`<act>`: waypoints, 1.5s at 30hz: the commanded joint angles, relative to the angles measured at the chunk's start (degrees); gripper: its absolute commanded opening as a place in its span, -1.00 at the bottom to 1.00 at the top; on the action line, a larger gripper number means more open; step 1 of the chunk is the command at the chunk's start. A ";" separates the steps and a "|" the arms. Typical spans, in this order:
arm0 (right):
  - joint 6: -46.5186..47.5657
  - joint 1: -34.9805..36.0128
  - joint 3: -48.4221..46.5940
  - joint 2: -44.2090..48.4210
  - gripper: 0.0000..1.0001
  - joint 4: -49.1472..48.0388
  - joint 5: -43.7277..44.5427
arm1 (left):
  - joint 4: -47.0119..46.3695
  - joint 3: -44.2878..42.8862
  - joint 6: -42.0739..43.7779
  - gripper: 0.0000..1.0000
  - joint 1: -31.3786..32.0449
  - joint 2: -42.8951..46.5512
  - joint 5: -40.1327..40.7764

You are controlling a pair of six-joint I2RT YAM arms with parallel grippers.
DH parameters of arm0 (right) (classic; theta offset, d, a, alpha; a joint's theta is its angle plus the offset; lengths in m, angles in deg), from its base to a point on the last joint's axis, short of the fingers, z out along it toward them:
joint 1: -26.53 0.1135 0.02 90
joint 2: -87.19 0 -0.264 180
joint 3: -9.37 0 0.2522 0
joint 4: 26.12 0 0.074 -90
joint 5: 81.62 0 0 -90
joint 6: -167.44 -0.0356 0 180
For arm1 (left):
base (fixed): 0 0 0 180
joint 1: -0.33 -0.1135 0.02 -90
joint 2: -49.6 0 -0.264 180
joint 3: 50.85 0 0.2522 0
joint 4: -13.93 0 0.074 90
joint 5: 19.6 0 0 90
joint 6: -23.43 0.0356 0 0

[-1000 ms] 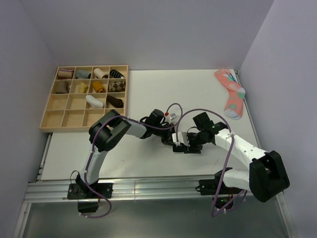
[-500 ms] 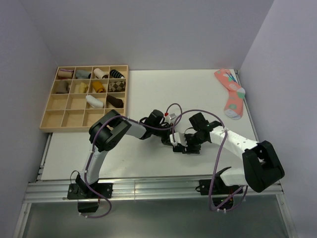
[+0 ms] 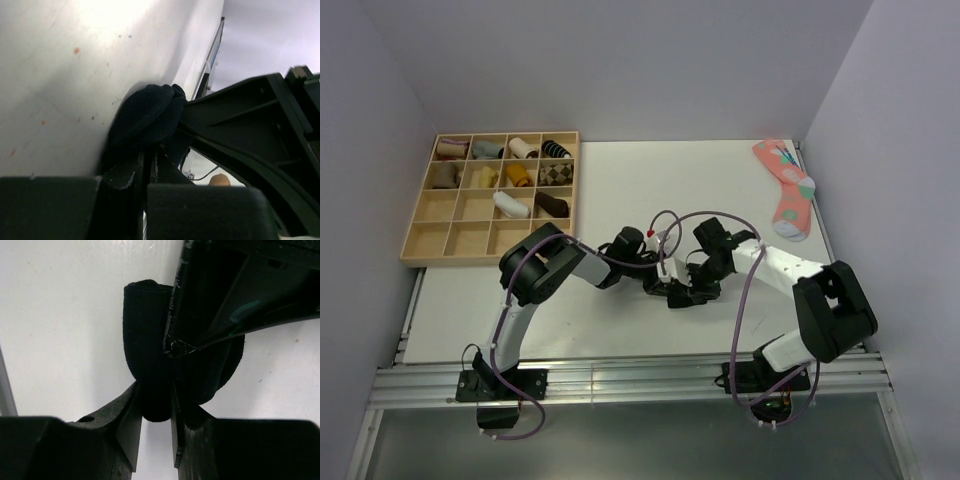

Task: Roll the socks
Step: Roll the sock at the center of the board.

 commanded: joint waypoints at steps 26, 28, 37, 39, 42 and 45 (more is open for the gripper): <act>-2.68 -7.98 -26.45 -31.91 -0.53 33.53 -4.73 | -25.98 28.26 17.26 -0.39 10.70 20.75 46.81; -2.86 -8.07 -26.98 -33.40 -0.52 34.06 -4.64 | -27.21 29.40 20.69 -0.33 12.11 21.91 46.83; -5.14 -8.16 -29.27 -36.48 -0.52 34.32 -4.12 | -32.41 28.88 32.92 -0.24 13.88 19.72 42.72; -5.41 -8.07 -29.79 -37.10 -0.52 34.32 -4.03 | -33.97 27.91 34.06 -0.24 13.88 18.93 39.81; -5.93 -8.16 -30.06 -37.63 -0.52 34.06 -3.59 | -34.17 26.86 34.68 -0.22 13.88 17.70 36.81; -6.20 -8.16 -30.32 -37.80 -0.52 34.15 -3.59 | -34.41 25.28 35.38 -0.20 13.88 16.12 32.34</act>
